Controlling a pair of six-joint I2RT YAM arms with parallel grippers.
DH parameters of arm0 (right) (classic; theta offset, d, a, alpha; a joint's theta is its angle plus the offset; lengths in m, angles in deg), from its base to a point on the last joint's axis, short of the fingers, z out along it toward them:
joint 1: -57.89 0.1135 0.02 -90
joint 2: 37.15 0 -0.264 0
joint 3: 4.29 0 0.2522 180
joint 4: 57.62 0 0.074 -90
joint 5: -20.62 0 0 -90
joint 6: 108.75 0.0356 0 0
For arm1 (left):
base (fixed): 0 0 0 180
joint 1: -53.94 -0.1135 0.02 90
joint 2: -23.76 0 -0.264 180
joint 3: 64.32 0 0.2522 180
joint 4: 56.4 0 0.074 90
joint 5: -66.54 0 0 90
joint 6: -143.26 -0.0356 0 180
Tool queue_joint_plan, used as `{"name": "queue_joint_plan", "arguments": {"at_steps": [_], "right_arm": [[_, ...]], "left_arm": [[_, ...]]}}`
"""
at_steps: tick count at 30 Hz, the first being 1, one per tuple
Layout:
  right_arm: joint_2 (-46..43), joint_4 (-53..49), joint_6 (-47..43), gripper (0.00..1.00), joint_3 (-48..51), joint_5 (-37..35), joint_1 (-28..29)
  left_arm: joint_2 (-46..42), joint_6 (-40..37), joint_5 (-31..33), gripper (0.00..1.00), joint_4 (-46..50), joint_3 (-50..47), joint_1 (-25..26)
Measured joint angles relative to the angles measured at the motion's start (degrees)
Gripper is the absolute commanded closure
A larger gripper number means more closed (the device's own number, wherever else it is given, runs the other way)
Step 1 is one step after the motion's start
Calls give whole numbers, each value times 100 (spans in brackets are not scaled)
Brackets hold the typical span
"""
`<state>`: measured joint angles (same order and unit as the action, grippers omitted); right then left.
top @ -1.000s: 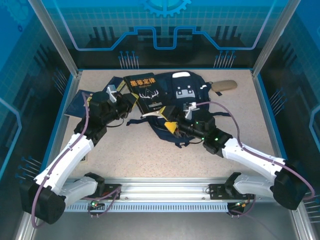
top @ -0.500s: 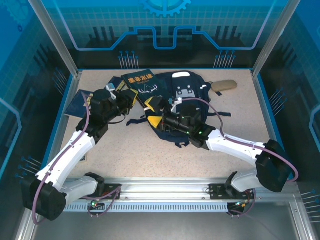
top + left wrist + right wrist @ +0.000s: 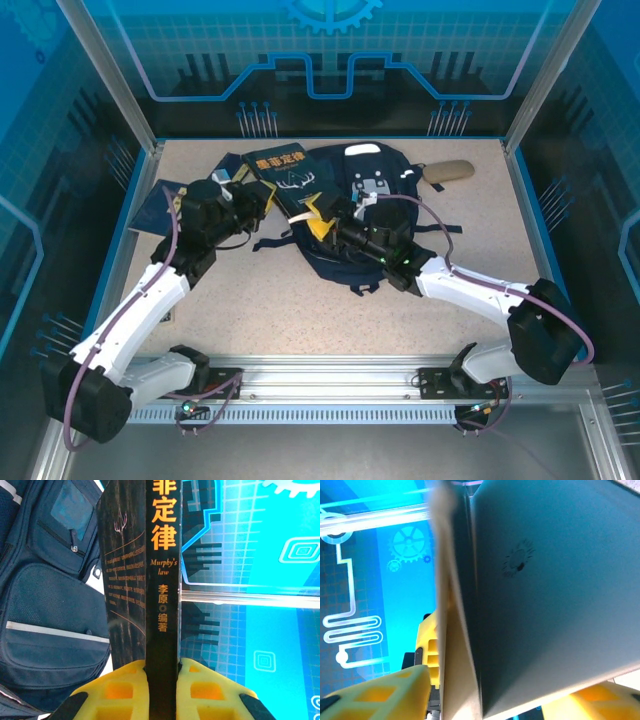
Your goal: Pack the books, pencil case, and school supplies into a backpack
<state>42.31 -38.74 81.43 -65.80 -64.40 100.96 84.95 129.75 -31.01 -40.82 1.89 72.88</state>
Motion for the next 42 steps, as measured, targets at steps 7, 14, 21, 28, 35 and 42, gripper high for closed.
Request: {"name": "queue_joint_plan", "arguments": {"at_steps": [7,14,21,28,35,42], "right_arm": [[-140,-164,35,62,52,109,-227],[-199,-304,44,62,50,240,-295],[-59,-293,57,62,48,474,-299],[61,-256,13,72,50,514,-299],[7,-525,-376,94,50,490,-352],[-348,-2389,-1882,96,-382,404,-756]], "left_arm": [[-245,-4,-46,95,177,-11,-2],[-428,15,-103,94,306,-306,-2],[-494,2,-125,93,393,-358,-2],[-490,-57,-188,88,328,-492,-2],[-402,-407,-490,50,284,-656,31],[-192,-1353,-619,19,782,-457,116]]}}
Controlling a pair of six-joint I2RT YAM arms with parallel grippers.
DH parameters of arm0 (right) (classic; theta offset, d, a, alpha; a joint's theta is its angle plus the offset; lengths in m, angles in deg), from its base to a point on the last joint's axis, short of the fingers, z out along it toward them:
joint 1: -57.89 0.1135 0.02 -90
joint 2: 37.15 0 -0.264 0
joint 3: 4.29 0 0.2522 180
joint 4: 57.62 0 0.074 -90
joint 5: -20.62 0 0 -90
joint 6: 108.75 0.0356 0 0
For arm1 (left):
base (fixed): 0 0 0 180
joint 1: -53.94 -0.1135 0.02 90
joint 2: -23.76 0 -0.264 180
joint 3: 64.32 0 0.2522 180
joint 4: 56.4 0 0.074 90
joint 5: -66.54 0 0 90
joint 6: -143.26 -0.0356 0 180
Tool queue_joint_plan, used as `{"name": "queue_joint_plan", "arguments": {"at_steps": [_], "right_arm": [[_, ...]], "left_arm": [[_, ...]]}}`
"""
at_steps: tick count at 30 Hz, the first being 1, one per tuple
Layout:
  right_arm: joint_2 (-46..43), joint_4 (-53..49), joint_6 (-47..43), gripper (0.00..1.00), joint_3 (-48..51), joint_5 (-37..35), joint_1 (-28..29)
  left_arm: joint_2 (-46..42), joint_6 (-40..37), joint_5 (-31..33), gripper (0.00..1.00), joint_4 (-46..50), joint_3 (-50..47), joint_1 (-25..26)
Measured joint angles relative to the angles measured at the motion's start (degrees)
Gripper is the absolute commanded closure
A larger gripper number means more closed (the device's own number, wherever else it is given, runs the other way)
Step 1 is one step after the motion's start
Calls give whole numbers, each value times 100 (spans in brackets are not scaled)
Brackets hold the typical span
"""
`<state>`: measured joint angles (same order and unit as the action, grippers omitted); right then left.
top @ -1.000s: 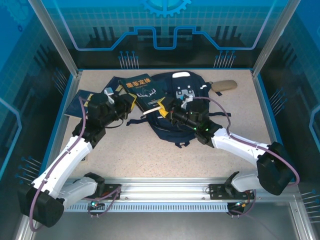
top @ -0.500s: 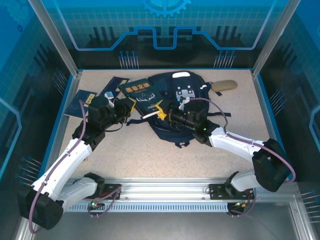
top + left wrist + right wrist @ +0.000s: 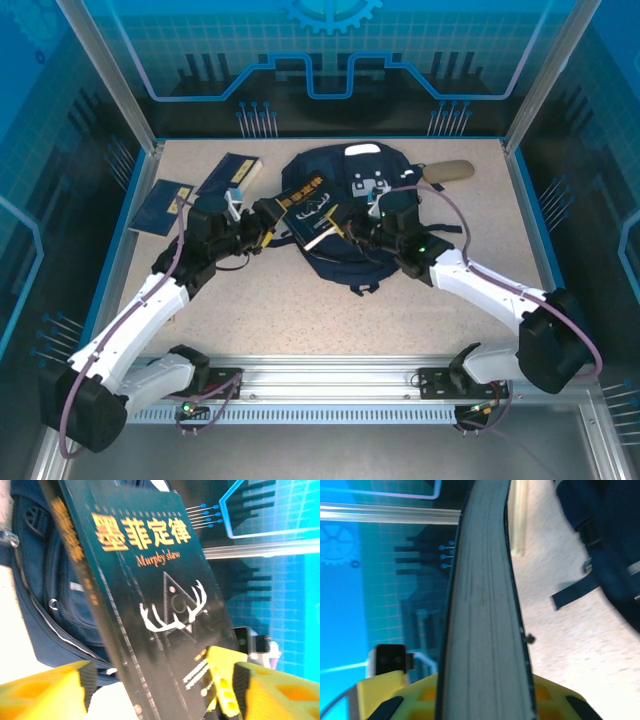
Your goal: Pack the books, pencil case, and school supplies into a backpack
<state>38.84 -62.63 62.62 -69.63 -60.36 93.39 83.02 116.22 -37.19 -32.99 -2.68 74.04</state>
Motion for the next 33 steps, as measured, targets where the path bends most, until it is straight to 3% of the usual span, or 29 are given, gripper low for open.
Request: {"name": "queue_joint_plan", "arguments": {"at_steps": [5,15,18,24,33], "right_arm": [[-411,-1215,-1414,97,-350,24,-658],[-1499,-3440,-3694,96,-1038,96,-2557],[-1633,-3895,-4002,96,-1082,201,-3064],[-1884,-4625,-4271,93,-951,496,-3676],[-2463,-5167,-4417,91,-625,892,-4087]], "left_arm": [[452,-977,55,1,221,330,153],[1845,-3110,568,1,579,1373,1189],[2538,-3821,752,3,726,1917,1578],[4065,-5335,990,17,1281,3298,2170],[5353,-7224,1143,21,2192,4570,2312]]}}
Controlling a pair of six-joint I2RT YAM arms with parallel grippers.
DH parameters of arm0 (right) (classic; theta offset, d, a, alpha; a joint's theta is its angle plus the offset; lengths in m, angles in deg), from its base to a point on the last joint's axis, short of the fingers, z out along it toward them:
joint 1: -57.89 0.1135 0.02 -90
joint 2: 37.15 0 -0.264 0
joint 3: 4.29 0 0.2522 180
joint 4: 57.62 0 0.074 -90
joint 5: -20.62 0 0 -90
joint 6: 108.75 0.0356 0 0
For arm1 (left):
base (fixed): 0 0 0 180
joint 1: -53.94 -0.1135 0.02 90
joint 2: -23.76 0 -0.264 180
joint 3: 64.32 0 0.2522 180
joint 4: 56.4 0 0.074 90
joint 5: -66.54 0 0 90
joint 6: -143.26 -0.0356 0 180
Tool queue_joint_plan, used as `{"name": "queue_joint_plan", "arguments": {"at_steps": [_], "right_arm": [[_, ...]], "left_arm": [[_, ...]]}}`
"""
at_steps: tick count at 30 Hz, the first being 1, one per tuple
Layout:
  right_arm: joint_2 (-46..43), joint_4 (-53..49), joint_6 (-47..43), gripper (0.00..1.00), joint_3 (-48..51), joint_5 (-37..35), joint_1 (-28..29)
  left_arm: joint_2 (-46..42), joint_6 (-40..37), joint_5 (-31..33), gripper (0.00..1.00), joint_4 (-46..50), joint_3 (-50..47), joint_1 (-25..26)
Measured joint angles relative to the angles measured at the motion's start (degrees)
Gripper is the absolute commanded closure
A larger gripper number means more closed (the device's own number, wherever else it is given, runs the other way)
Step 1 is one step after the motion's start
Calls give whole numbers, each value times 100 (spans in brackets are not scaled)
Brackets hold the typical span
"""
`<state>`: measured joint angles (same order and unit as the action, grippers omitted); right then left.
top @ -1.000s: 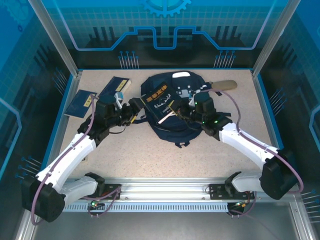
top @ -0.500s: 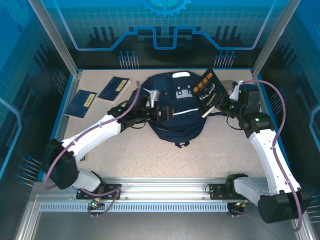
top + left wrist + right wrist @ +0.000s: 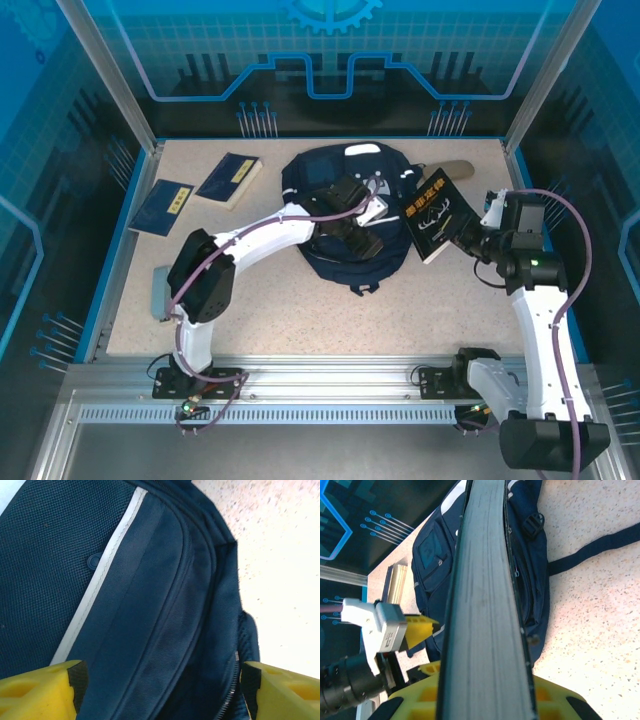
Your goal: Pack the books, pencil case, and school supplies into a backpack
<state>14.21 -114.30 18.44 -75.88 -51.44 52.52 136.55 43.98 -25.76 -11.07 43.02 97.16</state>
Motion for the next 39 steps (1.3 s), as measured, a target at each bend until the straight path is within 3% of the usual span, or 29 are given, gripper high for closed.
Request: {"name": "queue_joint_plan", "arguments": {"at_steps": [9,13,19,23,25,33,39], "right_arm": [[-2,-37,-17,91,175,76,2],[-2,-37,-15,90,175,76,2],[-2,-13,-15,90,216,61,7],[-2,-17,-15,90,278,50,7],[-2,-15,-15,90,284,31,9],[-4,-85,-20,90,286,-203,61],[-63,-579,-131,89,181,-876,96]], "left_arm": [[680,-953,289,31,686,647,-4],[1010,-1215,492,40,874,964,-4],[1458,-1499,916,28,1014,1353,-4],[1665,-1641,1049,27,1143,1574,-4],[1738,-1674,1093,33,1182,1655,-2],[1779,-1681,1410,75,1062,1764,28],[1351,-1569,1759,89,236,1123,90]]}}
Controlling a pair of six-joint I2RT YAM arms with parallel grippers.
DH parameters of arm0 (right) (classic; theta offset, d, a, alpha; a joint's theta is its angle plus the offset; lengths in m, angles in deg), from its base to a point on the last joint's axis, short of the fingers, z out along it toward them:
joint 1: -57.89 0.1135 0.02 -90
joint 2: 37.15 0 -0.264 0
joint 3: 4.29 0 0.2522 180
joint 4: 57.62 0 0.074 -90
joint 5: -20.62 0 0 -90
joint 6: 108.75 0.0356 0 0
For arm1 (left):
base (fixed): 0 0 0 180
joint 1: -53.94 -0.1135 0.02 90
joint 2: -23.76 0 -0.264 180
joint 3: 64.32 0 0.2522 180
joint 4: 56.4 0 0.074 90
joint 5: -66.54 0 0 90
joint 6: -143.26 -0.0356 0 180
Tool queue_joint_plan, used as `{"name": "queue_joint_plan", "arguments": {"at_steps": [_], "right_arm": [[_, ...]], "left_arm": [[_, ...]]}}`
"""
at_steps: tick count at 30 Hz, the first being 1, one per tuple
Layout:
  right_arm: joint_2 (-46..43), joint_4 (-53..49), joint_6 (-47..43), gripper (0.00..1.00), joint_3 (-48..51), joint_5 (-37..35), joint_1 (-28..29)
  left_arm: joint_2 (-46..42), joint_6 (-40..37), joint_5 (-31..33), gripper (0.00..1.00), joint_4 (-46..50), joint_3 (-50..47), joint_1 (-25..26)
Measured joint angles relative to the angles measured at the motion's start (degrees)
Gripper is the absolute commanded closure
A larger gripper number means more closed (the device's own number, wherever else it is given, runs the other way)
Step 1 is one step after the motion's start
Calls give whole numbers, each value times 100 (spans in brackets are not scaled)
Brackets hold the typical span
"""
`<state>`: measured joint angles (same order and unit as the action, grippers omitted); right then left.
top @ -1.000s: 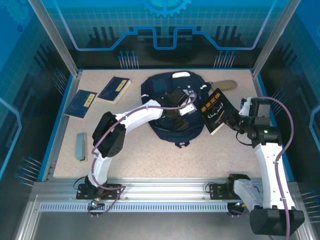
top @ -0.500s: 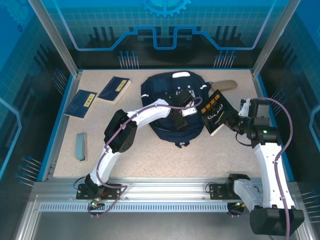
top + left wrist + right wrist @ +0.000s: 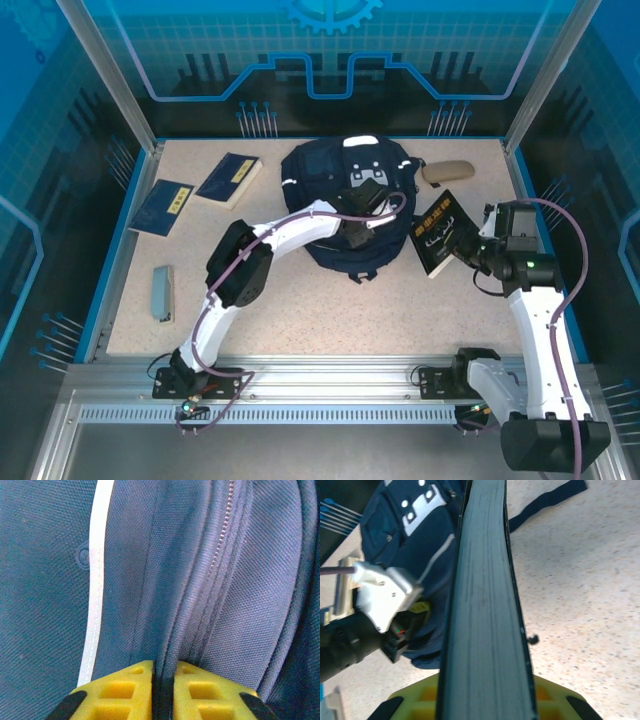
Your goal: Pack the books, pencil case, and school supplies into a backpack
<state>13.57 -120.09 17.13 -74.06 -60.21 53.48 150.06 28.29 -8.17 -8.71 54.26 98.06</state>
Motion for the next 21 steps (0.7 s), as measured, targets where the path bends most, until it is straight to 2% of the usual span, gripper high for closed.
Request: {"name": "queue_joint_plan", "arguments": {"at_steps": [2,8,15,21], "right_arm": [[-48,-149,-44,89,-85,-162,0],[-157,-317,-168,89,-262,-111,0],[-273,-280,-133,89,-264,949,2],[-168,407,446,88,107,2068,2]], "left_arm": [[-284,52,264,93,-358,-284,74],[-942,107,1130,96,-1394,-636,310],[-1333,205,1884,98,-2378,-754,402],[-1333,221,2177,97,-2647,-752,540]]}}
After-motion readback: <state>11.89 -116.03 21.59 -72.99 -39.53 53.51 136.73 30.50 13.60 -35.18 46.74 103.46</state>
